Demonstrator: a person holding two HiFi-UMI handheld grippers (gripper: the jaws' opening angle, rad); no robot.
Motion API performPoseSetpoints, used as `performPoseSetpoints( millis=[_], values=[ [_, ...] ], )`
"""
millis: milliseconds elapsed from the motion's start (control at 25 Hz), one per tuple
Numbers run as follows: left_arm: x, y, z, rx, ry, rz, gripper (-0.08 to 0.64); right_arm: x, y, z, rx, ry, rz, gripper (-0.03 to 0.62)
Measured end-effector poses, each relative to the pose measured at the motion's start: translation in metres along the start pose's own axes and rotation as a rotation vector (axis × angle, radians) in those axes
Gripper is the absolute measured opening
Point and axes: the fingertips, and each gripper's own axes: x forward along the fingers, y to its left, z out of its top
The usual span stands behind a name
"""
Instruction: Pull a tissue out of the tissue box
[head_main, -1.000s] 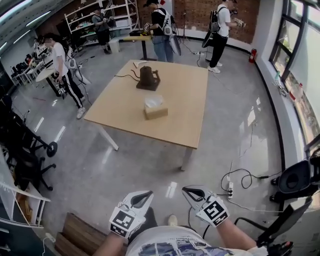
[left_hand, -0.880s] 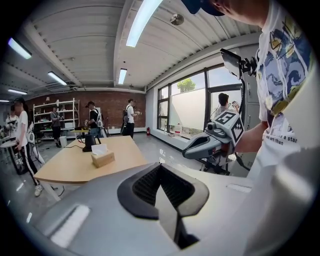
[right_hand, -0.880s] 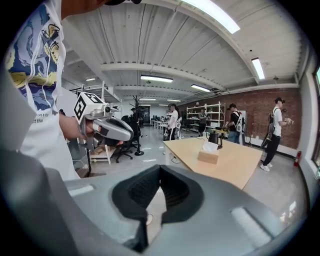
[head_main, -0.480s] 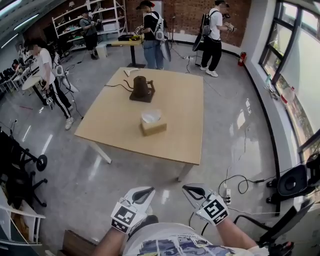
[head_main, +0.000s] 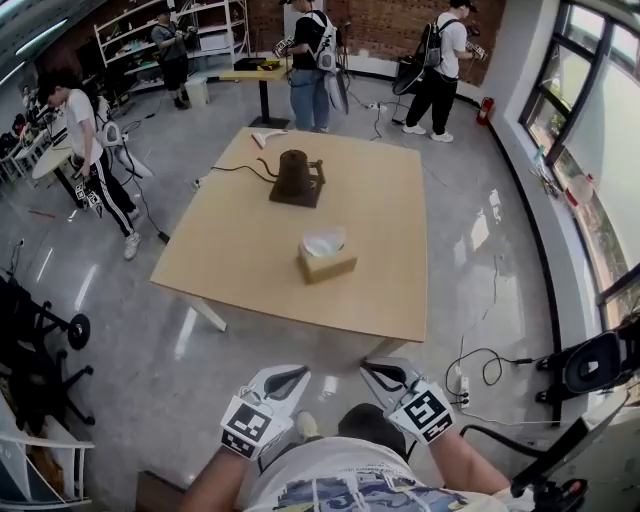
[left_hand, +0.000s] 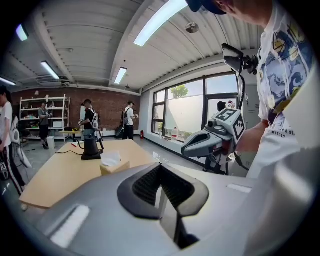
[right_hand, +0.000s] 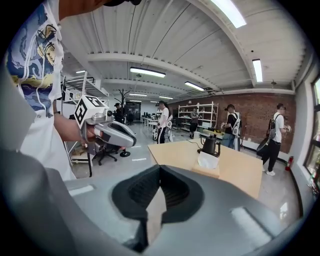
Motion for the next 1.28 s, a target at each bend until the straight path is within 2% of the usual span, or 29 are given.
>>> performPoseSetpoints(
  millis=[280, 520, 800, 920, 1280],
  values=[
    [0.035, 0.035, 0.006, -0.026, -0.01, 0.003, 0.005, 0.025, -0.034, 0.002, 0.02, 0.018, 0.014, 0.003],
    [0.089, 0.097, 0.02, -0.058, -0.005, 0.057, 0.008, 0.051, -0.099, 0.008, 0.021, 0.015, 0.035, 0.003],
    [0.154, 0.161, 0.026, -0.025, 0.067, 0.113, 0.097, 0.071, -0.169, 0.011, 0.022, 0.003, 0.053, 0.003],
    [0.179, 0.187, 0.031, -0.015, 0.085, 0.138, 0.112, 0.078, -0.196, 0.01, 0.023, 0.003, 0.057, 0.003],
    [0.239, 0.249, 0.03, 0.034, 0.18, 0.188, 0.166, 0.087, -0.248, -0.002, 0.024, 0.023, 0.092, 0.003]
  ],
)
